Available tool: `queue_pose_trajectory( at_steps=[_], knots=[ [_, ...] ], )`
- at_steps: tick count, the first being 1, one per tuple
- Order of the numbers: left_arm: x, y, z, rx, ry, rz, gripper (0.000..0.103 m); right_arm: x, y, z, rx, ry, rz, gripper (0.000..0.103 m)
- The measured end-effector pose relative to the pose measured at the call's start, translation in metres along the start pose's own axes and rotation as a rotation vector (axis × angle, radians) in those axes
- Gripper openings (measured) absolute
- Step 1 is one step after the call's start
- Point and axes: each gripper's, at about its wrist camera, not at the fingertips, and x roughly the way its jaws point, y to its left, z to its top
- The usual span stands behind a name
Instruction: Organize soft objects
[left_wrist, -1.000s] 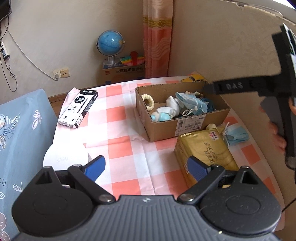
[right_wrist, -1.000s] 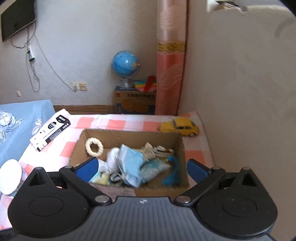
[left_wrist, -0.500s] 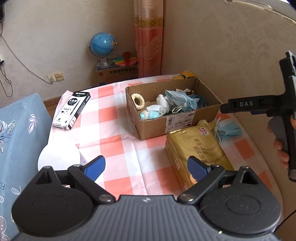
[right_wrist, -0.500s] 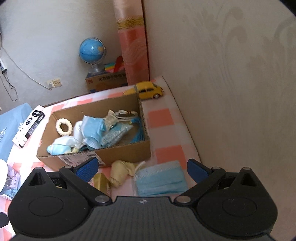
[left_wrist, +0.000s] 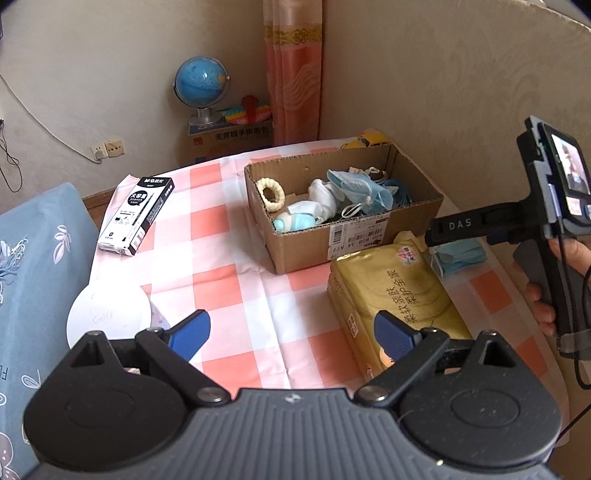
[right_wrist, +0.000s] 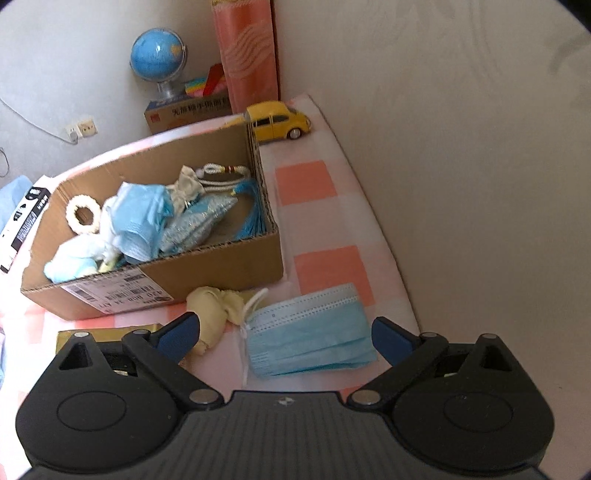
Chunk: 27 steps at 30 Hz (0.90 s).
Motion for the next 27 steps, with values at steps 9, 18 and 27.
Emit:
queue_pose_trajectory(
  at_steps=[9,18,27],
  knots=[
    [0.007,-0.003,0.001,0.007,0.015,-0.012,0.095,0.022,-0.006,0.0,-0.008,0.037,-0.02,0.089],
    [0.013,-0.009,0.003,0.033,0.03,-0.021,0.095,0.02,-0.007,-0.007,-0.019,0.024,-0.026,0.078],
    [0.014,-0.021,0.003,0.089,0.041,-0.034,0.095,0.0,-0.009,-0.028,-0.026,0.01,-0.016,0.07]
  ],
)
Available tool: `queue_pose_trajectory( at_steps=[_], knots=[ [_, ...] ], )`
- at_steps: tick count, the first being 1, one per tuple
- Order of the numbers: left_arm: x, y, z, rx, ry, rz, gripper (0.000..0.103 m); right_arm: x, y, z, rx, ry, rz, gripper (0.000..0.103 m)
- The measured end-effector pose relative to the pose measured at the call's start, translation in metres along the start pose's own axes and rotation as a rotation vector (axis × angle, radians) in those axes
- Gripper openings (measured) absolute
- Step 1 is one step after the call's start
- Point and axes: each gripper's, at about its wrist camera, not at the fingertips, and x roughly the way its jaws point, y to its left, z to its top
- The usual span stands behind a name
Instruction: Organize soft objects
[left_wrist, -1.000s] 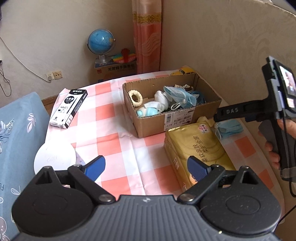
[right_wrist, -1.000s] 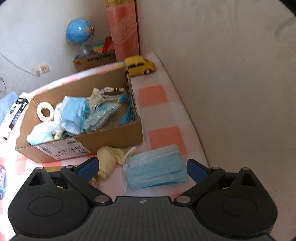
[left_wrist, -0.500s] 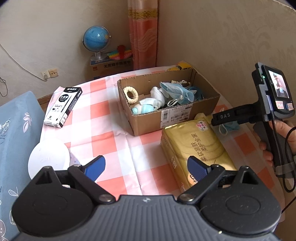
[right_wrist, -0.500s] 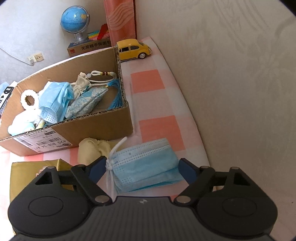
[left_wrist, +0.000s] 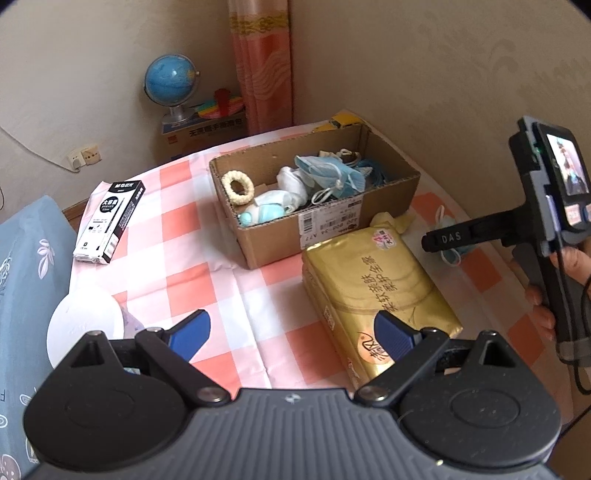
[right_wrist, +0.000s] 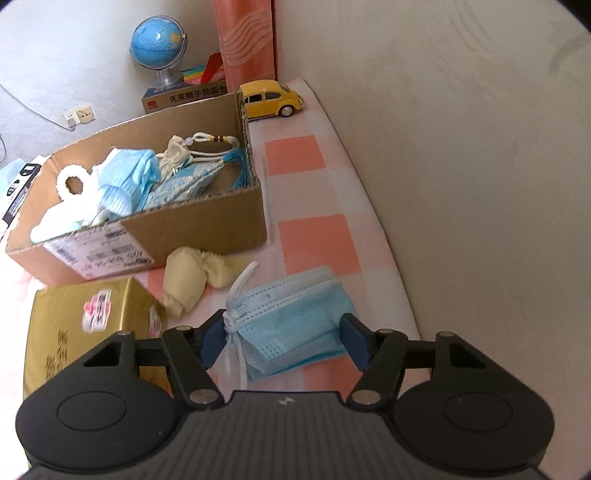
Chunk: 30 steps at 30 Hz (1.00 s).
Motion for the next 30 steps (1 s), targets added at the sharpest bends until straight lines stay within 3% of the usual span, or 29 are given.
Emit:
queue_pose_trajectory(
  at_steps=[13,17,24,30],
  knots=[
    [0.003,-0.015,-0.001,0.041,0.015,-0.024,0.095,0.003,-0.008,-0.005,0.036,-0.009,0.014,0.087],
    [0.004,-0.017,-0.001,0.05,0.021,-0.029,0.095,0.008,-0.007,-0.005,0.034,-0.01,0.001,0.086],
    [0.003,-0.02,0.0,0.061,0.018,-0.028,0.095,-0.002,-0.001,-0.016,-0.004,-0.017,-0.021,0.071],
    [0.002,-0.022,0.0,0.071,0.015,-0.027,0.095,-0.015,0.001,-0.03,-0.032,-0.024,-0.028,0.071]
  ],
)
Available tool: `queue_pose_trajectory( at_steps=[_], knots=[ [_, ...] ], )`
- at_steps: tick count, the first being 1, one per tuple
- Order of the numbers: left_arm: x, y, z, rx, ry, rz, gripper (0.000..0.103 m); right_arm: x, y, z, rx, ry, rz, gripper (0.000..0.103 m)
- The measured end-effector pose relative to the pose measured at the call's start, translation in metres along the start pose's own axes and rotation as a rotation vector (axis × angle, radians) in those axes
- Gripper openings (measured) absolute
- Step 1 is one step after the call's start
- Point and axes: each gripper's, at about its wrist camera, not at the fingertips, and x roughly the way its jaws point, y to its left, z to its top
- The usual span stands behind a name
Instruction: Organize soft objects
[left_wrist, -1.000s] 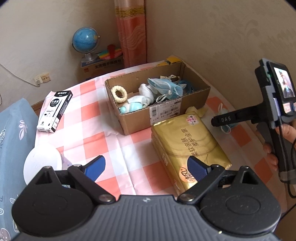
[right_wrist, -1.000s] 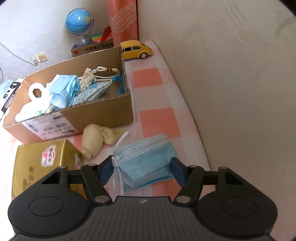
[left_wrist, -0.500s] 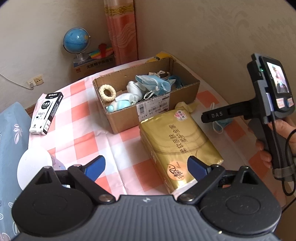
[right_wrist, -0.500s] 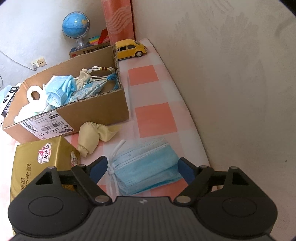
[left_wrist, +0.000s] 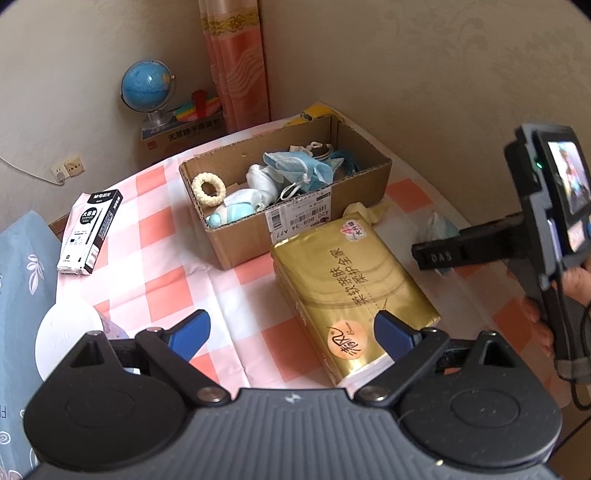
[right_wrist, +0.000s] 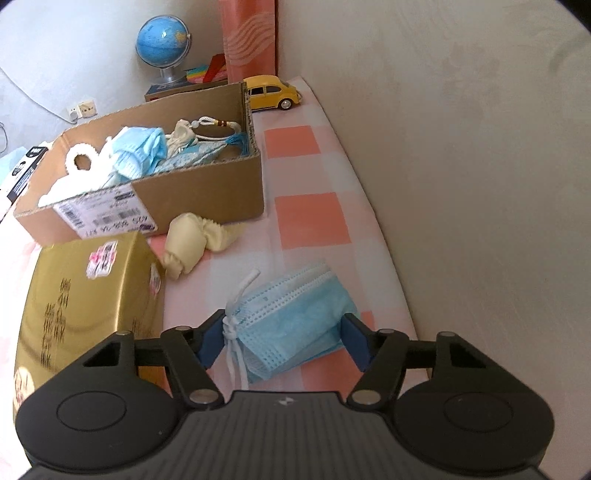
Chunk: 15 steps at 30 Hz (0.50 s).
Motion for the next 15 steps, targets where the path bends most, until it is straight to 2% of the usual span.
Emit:
queue_pose_trajectory(
  at_steps=[7,11,13,15],
  knots=[
    [0.001,-0.003,0.007,0.027,-0.007,-0.018,0.095,-0.014,0.0,-0.022,-0.002,-0.004,0.01,0.072],
    [0.003,-0.008,0.023,0.062,0.0,-0.071,0.095,-0.021,-0.004,-0.029,0.02,-0.013,0.029,0.073],
    [0.004,-0.013,0.034,0.089,0.006,-0.097,0.095,-0.026,-0.005,-0.031,0.023,-0.026,0.032,0.081],
    [0.007,-0.021,0.049,0.115,0.003,-0.112,0.095,-0.033,-0.006,-0.033,0.028,-0.046,0.048,0.084]
  ],
)
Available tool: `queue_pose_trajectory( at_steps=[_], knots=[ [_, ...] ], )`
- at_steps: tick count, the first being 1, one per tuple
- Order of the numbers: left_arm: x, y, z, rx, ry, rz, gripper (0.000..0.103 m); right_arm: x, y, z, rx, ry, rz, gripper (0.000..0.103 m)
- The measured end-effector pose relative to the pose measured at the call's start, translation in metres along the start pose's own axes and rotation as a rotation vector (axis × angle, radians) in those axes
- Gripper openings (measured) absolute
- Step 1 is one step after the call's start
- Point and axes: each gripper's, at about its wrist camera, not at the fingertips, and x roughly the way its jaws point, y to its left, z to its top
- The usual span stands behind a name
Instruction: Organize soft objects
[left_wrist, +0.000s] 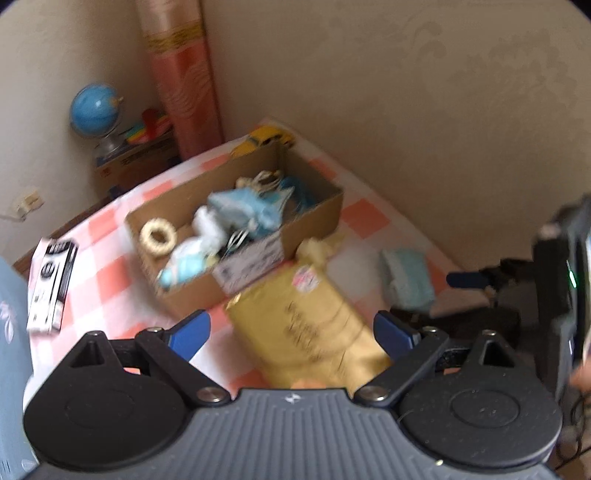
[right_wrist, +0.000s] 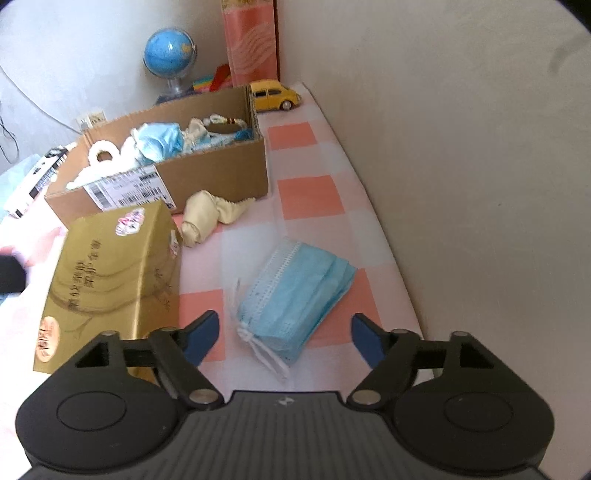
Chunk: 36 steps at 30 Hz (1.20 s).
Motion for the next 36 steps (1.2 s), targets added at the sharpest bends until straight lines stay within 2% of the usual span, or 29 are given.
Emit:
queue_pose_trajectory(
  at_steps=[6,10,12,13,14,16,18,23,36],
  knots=[
    [0.021,-0.016,0.046,0.035,0.041,-0.071,0.085,-0.019,0.0,-0.006,-0.004,-0.044,0.04,0.087],
    [0.048,-0.023,0.071,0.018,0.12,-0.114,0.072,-0.027,0.001,-0.012,0.002,-0.059,0.071,0.088],
    [0.064,-0.026,0.079,0.011,0.164,-0.114,0.071,-0.029,0.001,-0.014,0.009,-0.063,0.086,0.088],
    [0.07,-0.029,0.081,0.014,0.181,-0.116,0.068,-0.03,0.001,-0.016,0.01,-0.066,0.092,0.088],
    [0.076,-0.031,0.082,0.016,0.199,-0.119,0.06,-0.031,0.001,-0.017,0.011,-0.068,0.096,0.088],
    [0.089,-0.033,0.084,0.015,0.238,-0.133,0.055,-0.032,0.002,-0.019,0.013,-0.072,0.103,0.088],
    [0.1,-0.035,0.086,0.004,0.267,-0.147,0.055,-0.032,0.002,-0.02,0.014,-0.074,0.114,0.089],
    [0.122,-0.04,0.089,0.009,0.29,-0.081,0.052,-0.032,0.001,-0.021,0.015,-0.08,0.124,0.089],
    [0.165,-0.047,0.092,0.043,0.373,0.01,0.052,-0.037,-0.005,-0.021,0.031,-0.099,0.128,0.089]
  ],
)
